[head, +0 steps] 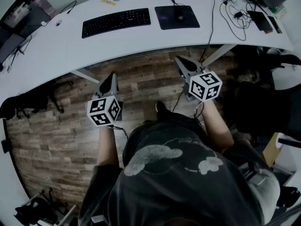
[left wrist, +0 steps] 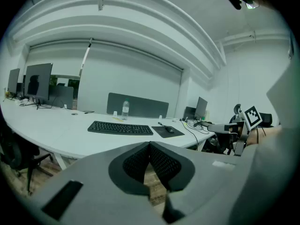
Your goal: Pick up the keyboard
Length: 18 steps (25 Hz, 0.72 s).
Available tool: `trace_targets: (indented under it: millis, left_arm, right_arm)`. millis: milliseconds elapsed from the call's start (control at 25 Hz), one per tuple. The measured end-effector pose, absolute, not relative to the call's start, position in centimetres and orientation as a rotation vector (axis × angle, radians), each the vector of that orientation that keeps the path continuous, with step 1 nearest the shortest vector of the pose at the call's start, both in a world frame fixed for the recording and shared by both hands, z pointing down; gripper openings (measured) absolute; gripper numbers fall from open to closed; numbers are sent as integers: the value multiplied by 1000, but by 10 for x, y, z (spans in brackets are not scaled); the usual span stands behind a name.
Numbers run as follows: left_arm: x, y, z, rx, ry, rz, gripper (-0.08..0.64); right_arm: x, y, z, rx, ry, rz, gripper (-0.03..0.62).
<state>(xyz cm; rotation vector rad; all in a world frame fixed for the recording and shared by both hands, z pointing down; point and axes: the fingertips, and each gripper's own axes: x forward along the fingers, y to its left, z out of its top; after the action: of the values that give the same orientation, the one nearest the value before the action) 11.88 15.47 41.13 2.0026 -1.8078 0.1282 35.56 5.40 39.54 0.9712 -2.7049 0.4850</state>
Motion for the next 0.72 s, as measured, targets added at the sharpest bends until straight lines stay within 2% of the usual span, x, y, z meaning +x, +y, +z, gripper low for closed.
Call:
trace_targets:
  millis: [720]
  left_arm:
    - [118, 189, 440, 2018, -1720, 158, 2]
  right_arm:
    - [349, 87, 413, 982, -2693, 525, -9]
